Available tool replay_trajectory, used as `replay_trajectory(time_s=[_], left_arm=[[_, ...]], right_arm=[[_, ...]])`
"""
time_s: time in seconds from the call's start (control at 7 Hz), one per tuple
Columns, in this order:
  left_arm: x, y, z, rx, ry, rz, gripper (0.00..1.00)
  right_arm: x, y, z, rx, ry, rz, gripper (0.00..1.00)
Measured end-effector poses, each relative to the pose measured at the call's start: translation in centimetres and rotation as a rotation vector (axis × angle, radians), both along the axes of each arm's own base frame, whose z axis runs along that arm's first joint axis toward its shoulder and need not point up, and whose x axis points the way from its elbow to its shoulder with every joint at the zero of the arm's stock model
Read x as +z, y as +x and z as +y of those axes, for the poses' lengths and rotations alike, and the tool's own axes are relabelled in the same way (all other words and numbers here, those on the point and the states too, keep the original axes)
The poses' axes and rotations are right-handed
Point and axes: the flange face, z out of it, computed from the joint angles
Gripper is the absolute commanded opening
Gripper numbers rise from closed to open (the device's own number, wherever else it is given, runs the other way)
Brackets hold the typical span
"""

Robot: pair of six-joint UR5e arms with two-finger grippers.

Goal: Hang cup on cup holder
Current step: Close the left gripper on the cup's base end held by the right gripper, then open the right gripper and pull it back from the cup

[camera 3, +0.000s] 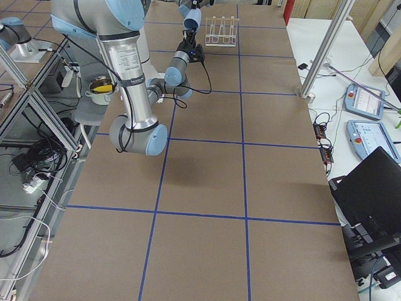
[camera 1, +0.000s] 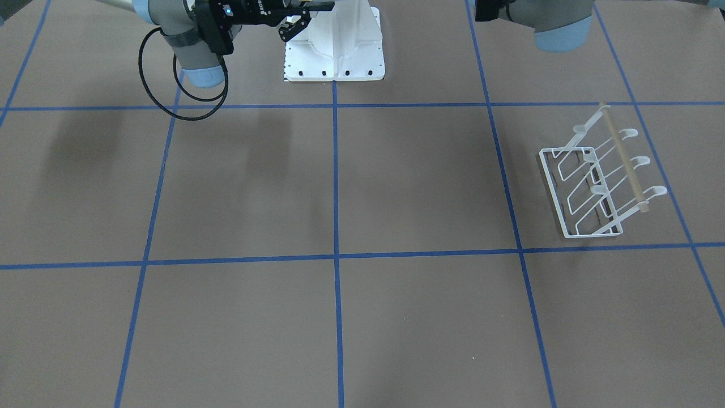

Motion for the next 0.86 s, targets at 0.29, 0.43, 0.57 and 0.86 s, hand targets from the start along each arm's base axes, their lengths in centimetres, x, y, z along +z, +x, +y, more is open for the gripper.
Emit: replay_trajectory(time_s=[0.29,0.43,0.57,0.86], left_arm=[[0.0,0.0,0.0,0.000,0.001,0.002,0.04],[0.1,-0.1,0.0,-0.001,0.003,0.005,0.01],[0.2,-0.1,0.0,-0.001,0.004,0.007,0.00],[0.6,-0.1,0.0,-0.002,0.002,0.003,0.00]], right_arm=[[0.4,0.3,0.2,-0.007,-0.001,-0.002,1.00],[1.0,0.7,0.2,-0.010,-0.003,0.006,1.00],[2.2,1.6,0.4,-0.011,-0.007,0.026,1.00],[5.8,4.3,-0.2,0.009,-0.012,0.106,1.00]])
